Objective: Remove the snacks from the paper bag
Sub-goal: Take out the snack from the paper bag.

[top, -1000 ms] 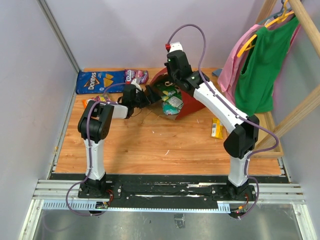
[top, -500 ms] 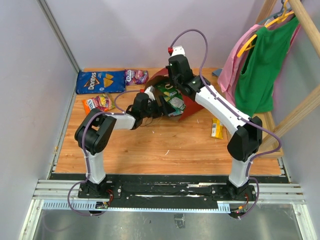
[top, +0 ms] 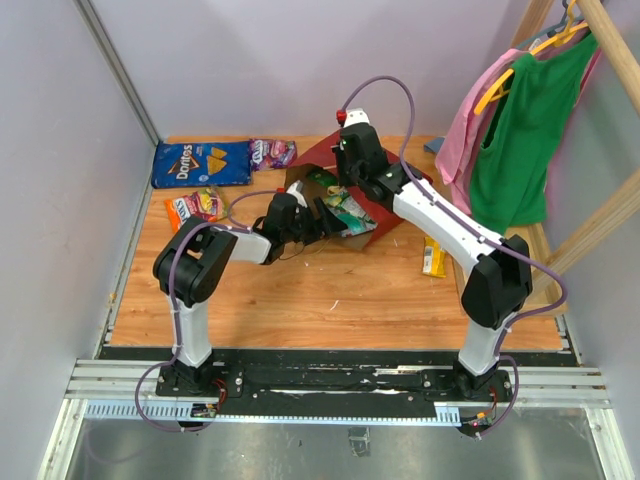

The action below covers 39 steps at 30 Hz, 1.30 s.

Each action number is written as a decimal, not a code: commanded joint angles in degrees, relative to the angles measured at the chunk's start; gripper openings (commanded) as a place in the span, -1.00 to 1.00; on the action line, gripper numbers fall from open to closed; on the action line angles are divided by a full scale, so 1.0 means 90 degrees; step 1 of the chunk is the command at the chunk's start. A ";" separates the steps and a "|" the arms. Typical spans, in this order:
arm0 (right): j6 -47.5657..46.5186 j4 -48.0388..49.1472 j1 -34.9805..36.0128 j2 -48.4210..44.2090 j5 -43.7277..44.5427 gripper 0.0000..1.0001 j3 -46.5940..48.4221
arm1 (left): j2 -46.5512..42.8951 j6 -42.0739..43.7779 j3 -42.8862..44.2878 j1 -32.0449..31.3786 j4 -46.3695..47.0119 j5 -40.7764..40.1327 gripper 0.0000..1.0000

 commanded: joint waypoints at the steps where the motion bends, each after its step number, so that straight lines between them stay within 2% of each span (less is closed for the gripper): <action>1: 0.0198 0.0043 0.0049 -0.0356 -0.0126 -0.99 -0.0190 | 0.0179 -0.0168 0.0021 -0.0050 0.0355 -0.0087 0.63; 14: 0.0378 0.0113 0.0269 -0.0584 -0.0282 -0.99 -0.0509 | 0.0741 -0.0567 0.0440 -0.0206 0.0734 -0.0130 0.47; 23: 0.0384 0.0074 0.0295 -0.0662 -0.0311 -0.99 -0.0552 | 0.1001 -0.0537 0.0885 -0.0206 0.0590 -0.0219 0.35; 26: 0.0339 0.0076 0.0294 -0.0756 -0.0270 -0.99 -0.0614 | 0.1072 -0.0267 0.1116 -0.0197 0.0390 -0.0300 0.17; 29: 0.0260 0.0055 0.0291 -0.0849 -0.0217 -0.99 -0.0652 | 0.1068 -0.0011 0.1270 -0.0156 0.0272 -0.0197 -0.11; 31: 0.0217 0.0049 0.0293 -0.0916 -0.0176 -0.99 -0.0689 | 0.0990 0.0119 0.1236 -0.0079 0.0275 -0.0073 -0.38; 33: 0.0190 0.0052 0.0295 -0.0996 -0.0136 -0.99 -0.0767 | 0.0825 0.0159 0.1092 0.0043 0.0283 -0.0048 -0.94; 39: 0.0135 0.0124 0.0287 -0.1186 -0.0035 -0.99 -0.0972 | -0.0051 0.0801 0.0499 0.0377 0.0189 -0.0055 -0.99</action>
